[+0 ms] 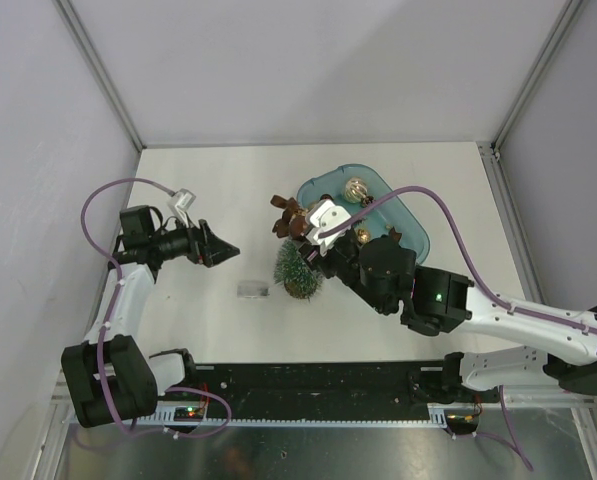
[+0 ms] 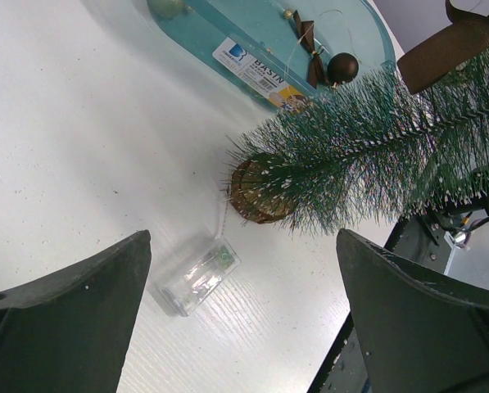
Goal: Decorate the small christmas tree
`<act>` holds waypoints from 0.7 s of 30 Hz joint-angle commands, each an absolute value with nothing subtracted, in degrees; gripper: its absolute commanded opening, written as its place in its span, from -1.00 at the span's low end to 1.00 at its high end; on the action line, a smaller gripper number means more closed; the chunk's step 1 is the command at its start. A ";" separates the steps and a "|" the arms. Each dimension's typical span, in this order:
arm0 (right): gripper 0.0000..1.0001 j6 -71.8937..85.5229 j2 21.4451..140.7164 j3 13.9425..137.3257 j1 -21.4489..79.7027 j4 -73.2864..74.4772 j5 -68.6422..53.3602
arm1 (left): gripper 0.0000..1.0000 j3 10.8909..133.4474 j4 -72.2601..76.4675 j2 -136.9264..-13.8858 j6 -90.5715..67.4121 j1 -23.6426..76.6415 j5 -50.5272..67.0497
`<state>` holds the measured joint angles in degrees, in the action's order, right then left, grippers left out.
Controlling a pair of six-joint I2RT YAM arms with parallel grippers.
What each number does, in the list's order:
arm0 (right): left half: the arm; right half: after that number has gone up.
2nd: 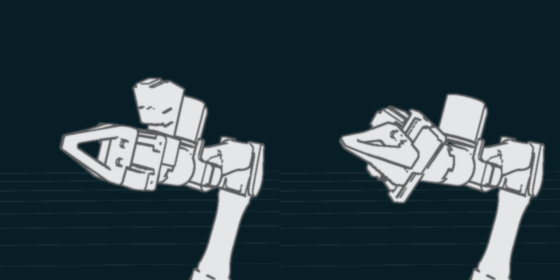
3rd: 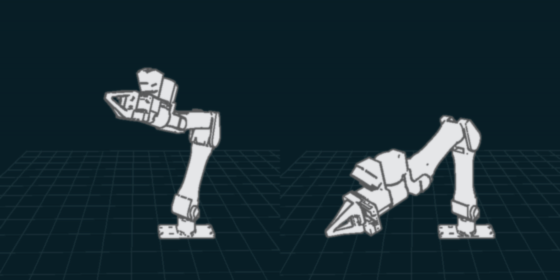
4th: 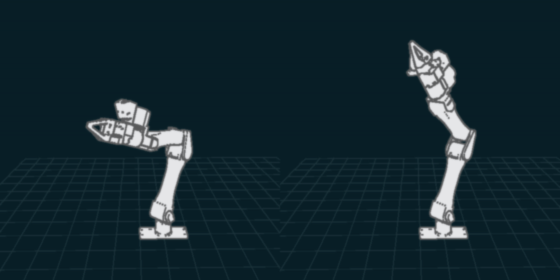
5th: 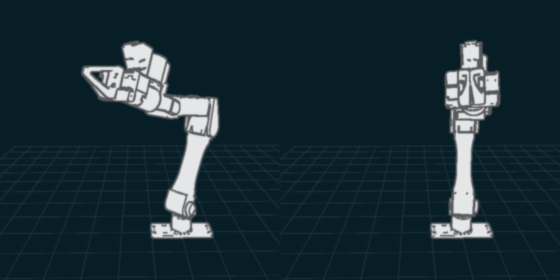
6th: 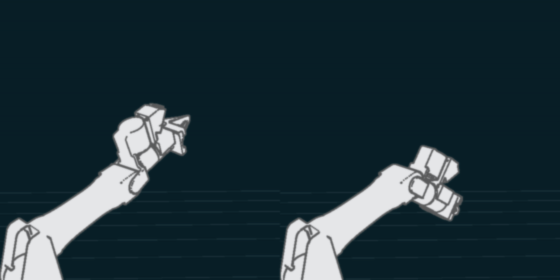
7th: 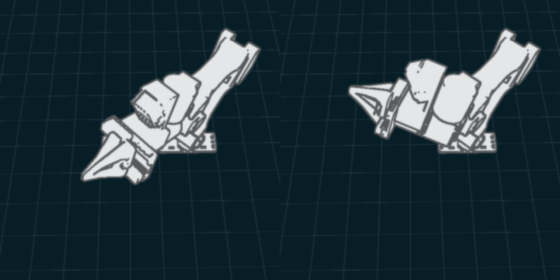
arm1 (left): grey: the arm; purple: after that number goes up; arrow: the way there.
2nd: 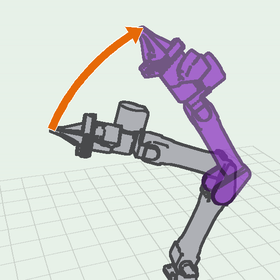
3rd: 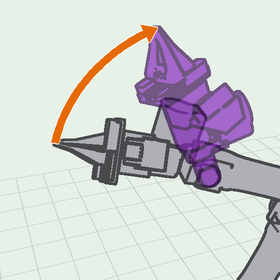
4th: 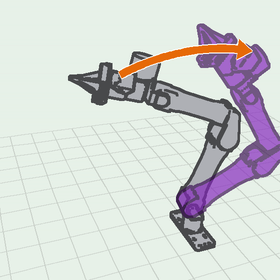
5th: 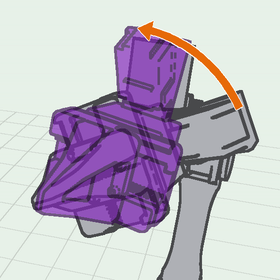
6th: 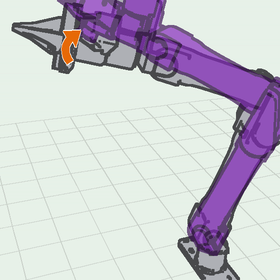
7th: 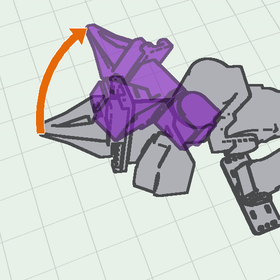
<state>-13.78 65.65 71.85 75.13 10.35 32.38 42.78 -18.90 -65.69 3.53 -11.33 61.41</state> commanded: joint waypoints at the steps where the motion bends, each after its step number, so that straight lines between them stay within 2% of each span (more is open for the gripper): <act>1: -0.56 -13.13 65.89 75.10 74.22 7.82 29.73 | 0.99 45.12 -18.71 -65.95 5.12 -12.05 61.86; 21: -0.56 -14.10 67.57 77.76 75.10 6.89 27.67 | 0.99 43.50 -18.72 -65.72 6.08 -12.39 62.26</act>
<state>-13.63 67.59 74.91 74.54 8.78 27.57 42.78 -19.05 -65.98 4.51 -11.75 61.47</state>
